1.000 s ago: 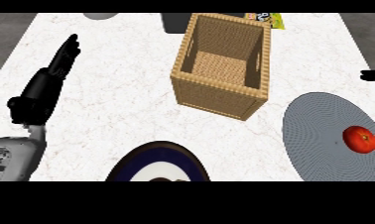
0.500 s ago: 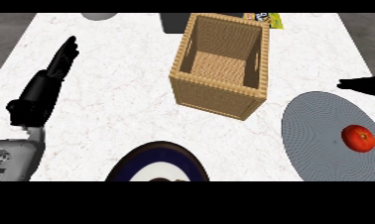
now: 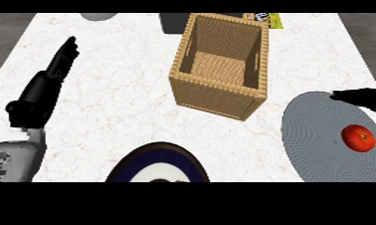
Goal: Pick the tomato from the placemat and place it in the basket
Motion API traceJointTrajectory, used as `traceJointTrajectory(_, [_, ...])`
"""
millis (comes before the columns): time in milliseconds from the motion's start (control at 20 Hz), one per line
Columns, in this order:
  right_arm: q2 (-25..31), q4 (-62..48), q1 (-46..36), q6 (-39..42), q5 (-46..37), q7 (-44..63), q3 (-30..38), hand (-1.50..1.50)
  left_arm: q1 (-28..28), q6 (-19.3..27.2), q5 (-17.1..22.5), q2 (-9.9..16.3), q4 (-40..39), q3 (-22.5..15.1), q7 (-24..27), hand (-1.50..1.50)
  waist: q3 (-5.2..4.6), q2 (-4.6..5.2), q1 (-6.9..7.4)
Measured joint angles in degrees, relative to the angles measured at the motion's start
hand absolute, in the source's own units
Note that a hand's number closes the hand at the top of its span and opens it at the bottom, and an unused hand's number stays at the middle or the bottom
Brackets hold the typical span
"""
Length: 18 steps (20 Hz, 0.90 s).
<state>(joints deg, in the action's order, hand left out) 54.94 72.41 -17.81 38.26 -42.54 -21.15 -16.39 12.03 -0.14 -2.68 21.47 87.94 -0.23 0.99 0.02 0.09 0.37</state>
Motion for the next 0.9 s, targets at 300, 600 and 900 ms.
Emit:
traceJointTrajectory(300, [-2.62,-4.45,-0.23,-2.66,-4.99,-3.60,1.62,-1.50,-1.02,-1.25,-0.78,-0.94,0.79,1.41,-0.26,0.00,0.00,-0.05,-0.12])
traceJointTrajectory(600, [-5.22,-5.78,1.41,-5.73,-8.67,-6.14,3.58,-1.50,-0.46,-2.02,-2.03,-2.06,0.49,2.36,-0.24,0.00,-0.01,-0.08,-0.30])
traceJointTrajectory(900, [-8.41,-5.43,3.68,-6.51,-11.27,-6.44,6.15,-1.50,-0.76,-2.15,-3.90,-3.75,0.36,2.75,0.19,0.00,-0.01,-0.10,-0.40])
